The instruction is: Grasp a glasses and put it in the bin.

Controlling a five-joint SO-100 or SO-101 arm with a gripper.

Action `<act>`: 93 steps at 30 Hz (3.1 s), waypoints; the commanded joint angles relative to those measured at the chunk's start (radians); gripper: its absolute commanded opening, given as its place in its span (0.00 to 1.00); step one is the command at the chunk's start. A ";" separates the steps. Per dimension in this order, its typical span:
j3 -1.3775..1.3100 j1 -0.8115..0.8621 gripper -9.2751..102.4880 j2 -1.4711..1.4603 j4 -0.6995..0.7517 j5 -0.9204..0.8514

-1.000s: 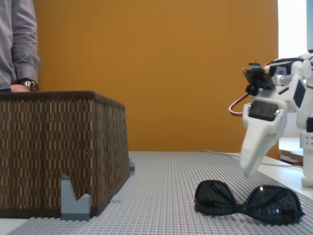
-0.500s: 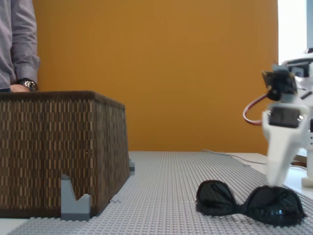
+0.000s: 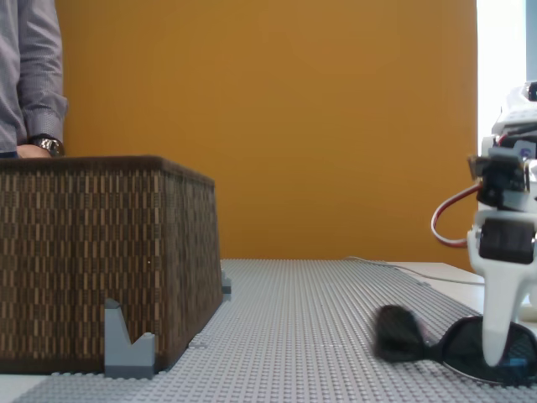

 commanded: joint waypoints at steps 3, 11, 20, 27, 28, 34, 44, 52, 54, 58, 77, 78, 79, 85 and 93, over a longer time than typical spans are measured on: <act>-0.037 0.005 0.08 0.008 -0.023 -0.026; -0.166 0.133 0.08 0.137 -0.071 -0.178; -0.279 0.296 0.08 0.380 -0.120 -0.422; -0.282 0.393 0.08 0.541 -0.287 -0.572; -0.276 0.405 0.08 0.546 -0.327 -0.597; -0.299 0.485 0.08 0.425 -0.600 -0.732; -0.746 0.624 0.08 -0.183 -0.614 -0.571; -1.020 0.690 0.27 -0.371 -0.509 -0.515; -1.063 0.703 0.37 -0.367 -0.423 -0.497; -1.097 0.706 0.38 -0.337 -0.379 -0.486; -1.075 0.693 0.38 -0.002 -0.199 -0.483; -1.040 0.703 0.39 0.006 -0.196 -0.486; -1.003 0.709 0.40 0.015 -0.196 -0.482; -0.928 0.723 0.40 0.031 -0.084 -0.426; -1.132 0.706 0.37 -0.034 0.316 -0.351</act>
